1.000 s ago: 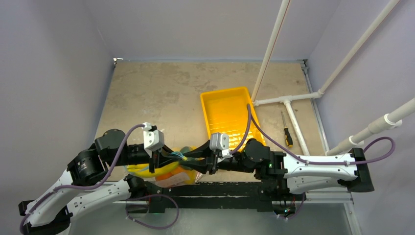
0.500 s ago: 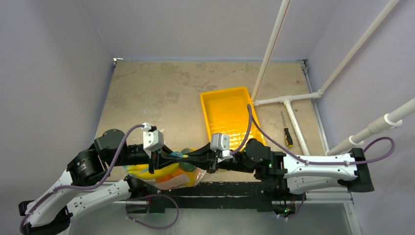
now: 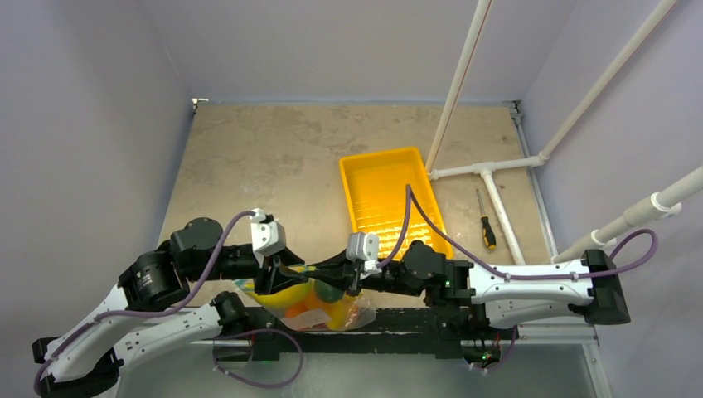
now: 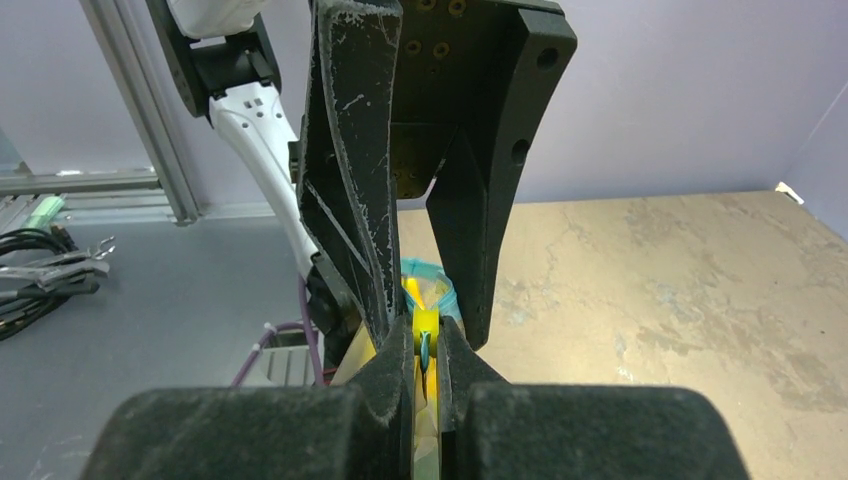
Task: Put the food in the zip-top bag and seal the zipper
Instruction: Adjust the zipper on the food storage bag.
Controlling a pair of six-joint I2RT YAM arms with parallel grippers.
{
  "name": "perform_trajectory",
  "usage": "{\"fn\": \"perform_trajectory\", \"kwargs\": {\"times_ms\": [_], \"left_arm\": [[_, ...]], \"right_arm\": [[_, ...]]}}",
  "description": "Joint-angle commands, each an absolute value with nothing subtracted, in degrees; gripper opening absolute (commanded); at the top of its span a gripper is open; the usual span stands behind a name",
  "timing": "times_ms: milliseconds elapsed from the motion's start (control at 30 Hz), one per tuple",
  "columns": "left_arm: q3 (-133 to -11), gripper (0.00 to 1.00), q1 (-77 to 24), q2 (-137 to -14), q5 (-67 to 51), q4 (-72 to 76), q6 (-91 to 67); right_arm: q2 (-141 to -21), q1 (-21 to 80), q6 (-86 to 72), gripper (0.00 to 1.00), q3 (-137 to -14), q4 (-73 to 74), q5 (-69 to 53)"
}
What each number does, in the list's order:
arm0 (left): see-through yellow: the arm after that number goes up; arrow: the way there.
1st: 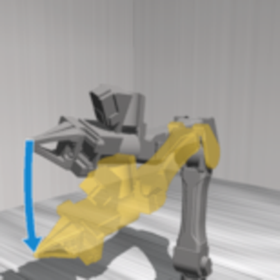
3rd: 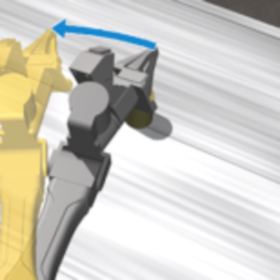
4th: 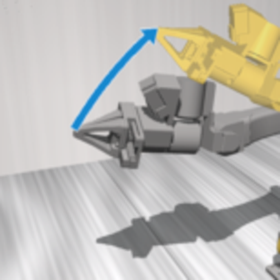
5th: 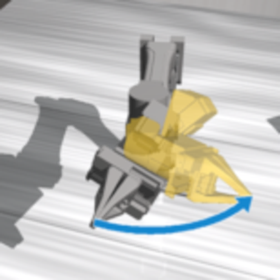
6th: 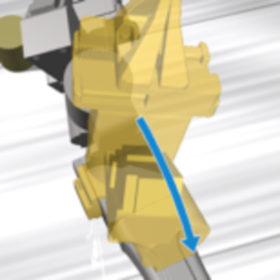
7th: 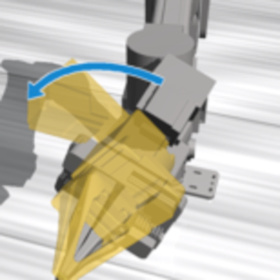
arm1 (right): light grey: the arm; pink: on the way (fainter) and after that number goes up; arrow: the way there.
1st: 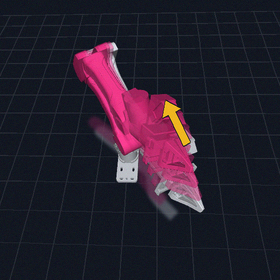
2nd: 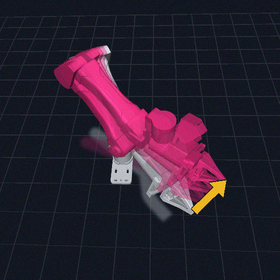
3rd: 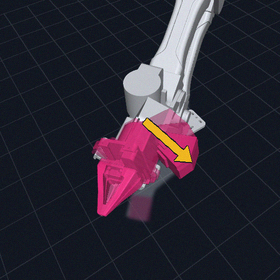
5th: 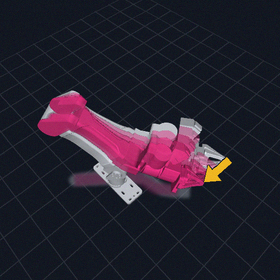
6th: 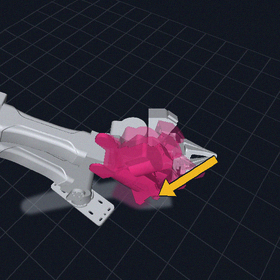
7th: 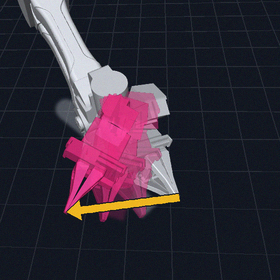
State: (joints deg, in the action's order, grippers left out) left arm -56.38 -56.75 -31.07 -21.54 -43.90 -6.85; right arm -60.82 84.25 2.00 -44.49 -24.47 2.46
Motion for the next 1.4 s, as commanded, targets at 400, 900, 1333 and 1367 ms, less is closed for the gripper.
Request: {"fn": "perform_trajectory", "kwargs": {"times_ms": [400, 900, 1333, 1367], "left_arm": [[-57.96, 0.41, -57.03, -34.29, -20.12, -40.76, -7.26], [-57.79, 0.0, -57.04, -37.84, -21.57, -40.19, -6.11], [-57.06, 0.0, -56.99, -36.57, -22.79, -38.32, -6.25], [-57.02, 0.0, -57.02, -36.55, -22.89, -38.21, -6.25]], "right_arm": [[-59.24, 84.38, 2.18, 0.0, -41.31, -34.15, 2.58], [-55.23, 84.38, 0.52, 0.14, -37.71, -34.54, 2.63], [-50.29, 84.42, -1.88, 0.47, -32.39, -34.61, 1.84], [-50.54, 84.38, -1.85, 0.47, -32.28, -34.65, 2.12]]}}
